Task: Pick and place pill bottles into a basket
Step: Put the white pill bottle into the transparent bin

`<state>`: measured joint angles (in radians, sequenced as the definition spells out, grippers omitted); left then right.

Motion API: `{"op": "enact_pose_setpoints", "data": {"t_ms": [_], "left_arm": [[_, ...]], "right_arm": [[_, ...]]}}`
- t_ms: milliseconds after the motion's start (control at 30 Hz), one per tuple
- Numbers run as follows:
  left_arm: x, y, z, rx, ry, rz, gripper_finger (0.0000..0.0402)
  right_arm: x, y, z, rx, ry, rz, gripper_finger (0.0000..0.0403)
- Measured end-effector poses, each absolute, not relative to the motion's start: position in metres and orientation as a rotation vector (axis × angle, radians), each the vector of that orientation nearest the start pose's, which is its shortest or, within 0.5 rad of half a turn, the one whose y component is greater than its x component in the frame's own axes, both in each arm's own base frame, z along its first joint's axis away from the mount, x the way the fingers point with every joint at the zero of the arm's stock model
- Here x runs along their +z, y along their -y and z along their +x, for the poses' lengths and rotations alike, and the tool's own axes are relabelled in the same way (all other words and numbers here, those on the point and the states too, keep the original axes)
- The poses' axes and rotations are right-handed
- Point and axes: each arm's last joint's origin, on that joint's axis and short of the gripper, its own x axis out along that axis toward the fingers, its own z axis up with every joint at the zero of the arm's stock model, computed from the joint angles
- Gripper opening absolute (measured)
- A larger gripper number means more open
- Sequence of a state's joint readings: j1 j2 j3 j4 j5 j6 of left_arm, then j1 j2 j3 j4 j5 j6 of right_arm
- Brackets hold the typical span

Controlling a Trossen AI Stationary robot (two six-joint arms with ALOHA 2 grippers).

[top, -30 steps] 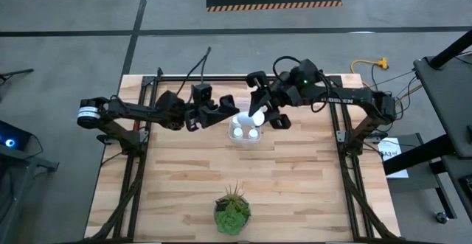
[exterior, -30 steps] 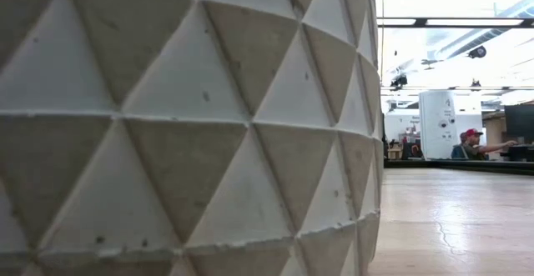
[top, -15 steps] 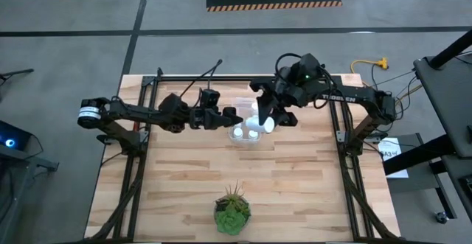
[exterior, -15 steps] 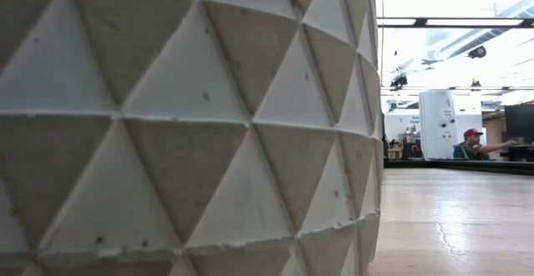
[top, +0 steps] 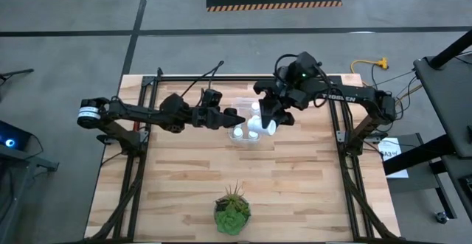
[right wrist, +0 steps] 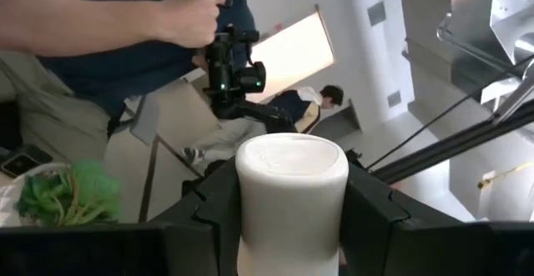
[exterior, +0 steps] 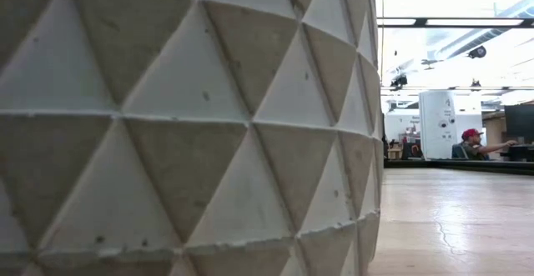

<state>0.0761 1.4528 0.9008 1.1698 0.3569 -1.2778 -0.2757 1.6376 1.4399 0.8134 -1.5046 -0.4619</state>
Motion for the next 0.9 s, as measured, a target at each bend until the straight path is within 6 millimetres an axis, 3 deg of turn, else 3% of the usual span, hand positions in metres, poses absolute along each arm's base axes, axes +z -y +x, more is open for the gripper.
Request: {"op": "enact_pose_setpoints", "data": {"t_ms": [200, 533, 900], "left_arm": [[0.343, -0.01, 0.308, -0.612, 0.332, -1.092, 0.0224], [0.338, -0.005, 0.337, -0.675, 0.275, -1.109, 0.0224], [0.347, -0.006, 0.343, -0.699, 0.317, -1.088, 0.0224]], "right_arm": [[0.415, 0.068, 0.345, 1.079, 0.701, -0.933, 0.0136], [0.418, 0.068, 0.345, 1.07, 0.706, -0.941, 0.0136], [0.417, 0.066, 0.346, 1.098, 0.683, -0.904, 0.0134]]}}
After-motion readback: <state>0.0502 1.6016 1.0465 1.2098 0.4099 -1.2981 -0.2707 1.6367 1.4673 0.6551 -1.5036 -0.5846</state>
